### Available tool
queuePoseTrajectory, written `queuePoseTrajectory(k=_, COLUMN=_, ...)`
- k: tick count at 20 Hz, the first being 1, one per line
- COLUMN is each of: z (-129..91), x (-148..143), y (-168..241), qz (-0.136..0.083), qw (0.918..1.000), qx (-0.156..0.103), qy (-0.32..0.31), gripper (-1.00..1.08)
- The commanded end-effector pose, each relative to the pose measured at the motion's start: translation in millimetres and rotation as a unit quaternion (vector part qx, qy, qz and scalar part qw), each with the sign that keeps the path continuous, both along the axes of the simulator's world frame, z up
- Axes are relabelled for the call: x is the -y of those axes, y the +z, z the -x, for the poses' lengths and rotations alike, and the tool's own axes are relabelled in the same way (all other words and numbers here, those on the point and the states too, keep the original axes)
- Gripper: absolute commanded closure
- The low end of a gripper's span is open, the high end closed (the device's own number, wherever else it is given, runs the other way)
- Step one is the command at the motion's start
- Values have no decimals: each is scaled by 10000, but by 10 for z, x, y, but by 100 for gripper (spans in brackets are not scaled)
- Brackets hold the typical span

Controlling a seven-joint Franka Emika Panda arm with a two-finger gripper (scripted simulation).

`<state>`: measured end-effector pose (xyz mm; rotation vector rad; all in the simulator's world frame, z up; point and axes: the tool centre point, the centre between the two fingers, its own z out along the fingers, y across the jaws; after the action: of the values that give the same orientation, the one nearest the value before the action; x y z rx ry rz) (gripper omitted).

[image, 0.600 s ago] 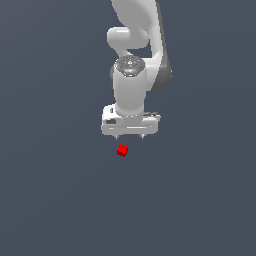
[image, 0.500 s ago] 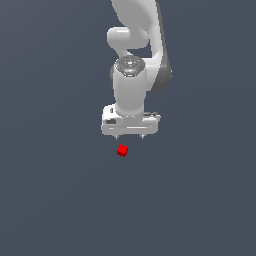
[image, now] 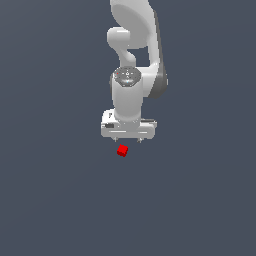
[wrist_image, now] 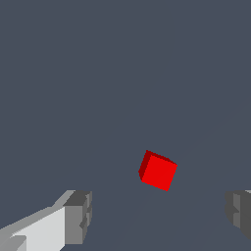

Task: Pick up the red cube and move it to a goal position.

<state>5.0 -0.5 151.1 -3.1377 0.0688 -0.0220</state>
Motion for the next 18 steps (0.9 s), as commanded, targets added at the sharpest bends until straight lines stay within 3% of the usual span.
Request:
queuePoseTrajectory(k=1, z=25, x=39, y=-162, qz=4, qw=9998, qx=-13, qy=-222, gripper=-92)
queuePoseTrajectory(k=11, z=162, x=222, y=-1001, qz=14, qw=9902, qx=-54, qy=-1394, gripper=-92)
queuePoseTrajectory(k=18, z=211, x=271, y=-1289, qz=9, qw=9838, qx=-69, qy=-1789, gripper=-92)
